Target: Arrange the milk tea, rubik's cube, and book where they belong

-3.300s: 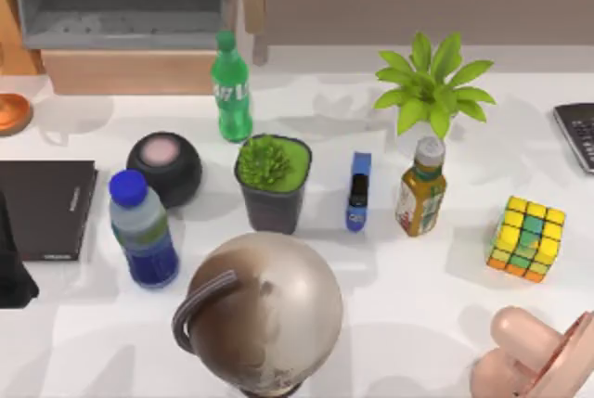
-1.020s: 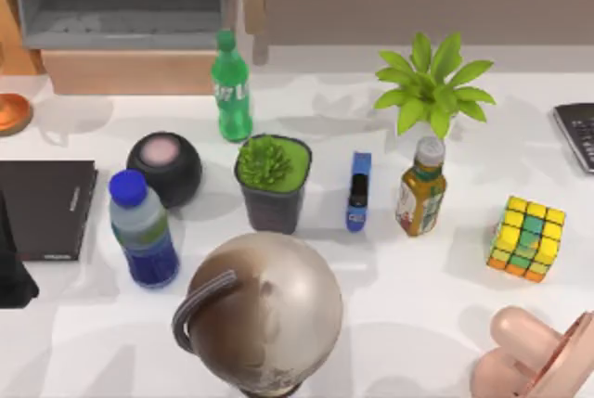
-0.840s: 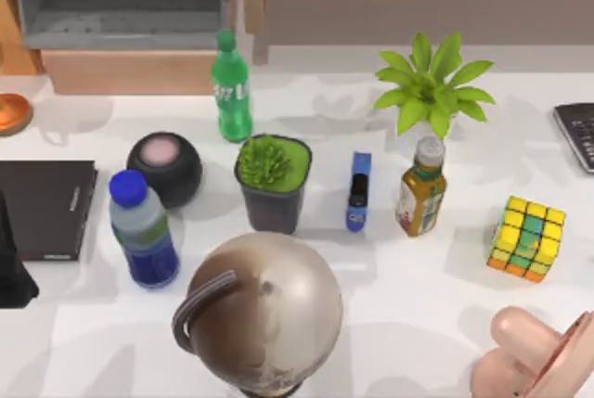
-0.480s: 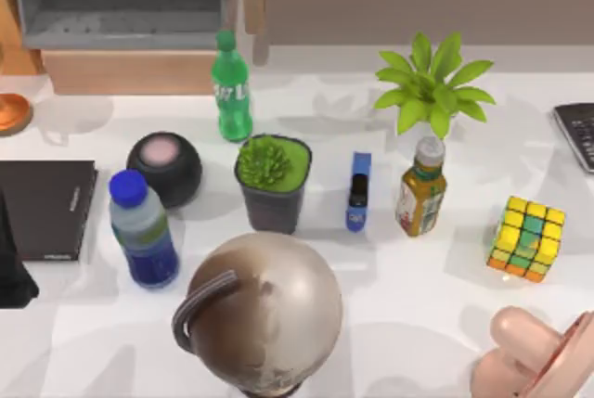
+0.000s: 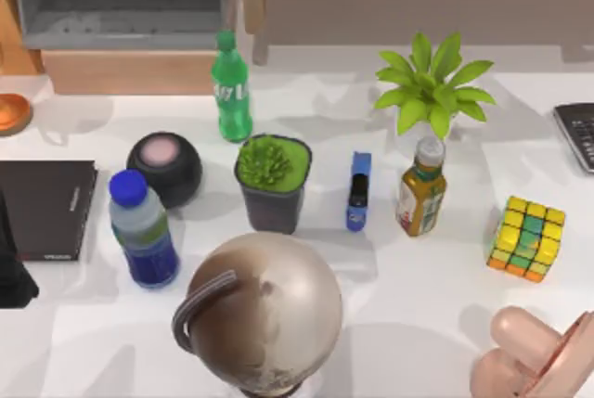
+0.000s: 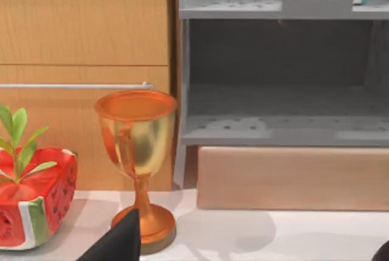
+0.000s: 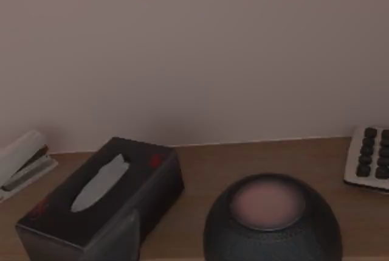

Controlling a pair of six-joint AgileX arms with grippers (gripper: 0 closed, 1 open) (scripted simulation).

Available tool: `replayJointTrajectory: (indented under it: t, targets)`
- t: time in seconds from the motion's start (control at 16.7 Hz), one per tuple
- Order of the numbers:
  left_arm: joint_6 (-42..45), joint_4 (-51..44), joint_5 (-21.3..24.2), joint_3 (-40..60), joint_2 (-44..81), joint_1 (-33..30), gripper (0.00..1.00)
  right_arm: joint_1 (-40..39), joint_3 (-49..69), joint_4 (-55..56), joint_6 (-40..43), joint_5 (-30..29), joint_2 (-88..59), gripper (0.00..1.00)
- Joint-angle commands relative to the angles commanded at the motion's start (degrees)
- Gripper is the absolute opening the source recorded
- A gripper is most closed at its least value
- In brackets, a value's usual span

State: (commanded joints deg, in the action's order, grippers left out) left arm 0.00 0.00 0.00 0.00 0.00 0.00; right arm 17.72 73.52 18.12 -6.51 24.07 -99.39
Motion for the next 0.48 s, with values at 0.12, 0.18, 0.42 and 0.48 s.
replayJointTrajectory:
  t: [0.12, 0.18, 0.42, 0.48]
  targets:
    - [0.0, 0.0, 0.0, 0.0, 0.0, 0.0, 1.0, -5.6, 3.9, -10.8, -4.9, -2.7, -1.1, 1.0]
    - [0.0, 0.0, 0.0, 0.0, 0.0, 0.0, 1.0, -8.3, 5.3, -16.6, -7.6, -4.0, -1.7, 1.0]
    - [0.0, 0.0, 0.0, 0.0, 0.0, 0.0, 1.0, -18.2, 8.1, -40.1, -18.0, -9.2, -3.7, 1.0]
    - [0.0, 0.0, 0.0, 0.0, 0.0, 0.0, 1.0, -20.4, 8.2, -45.5, -20.3, -10.5, -4.1, 1.0]
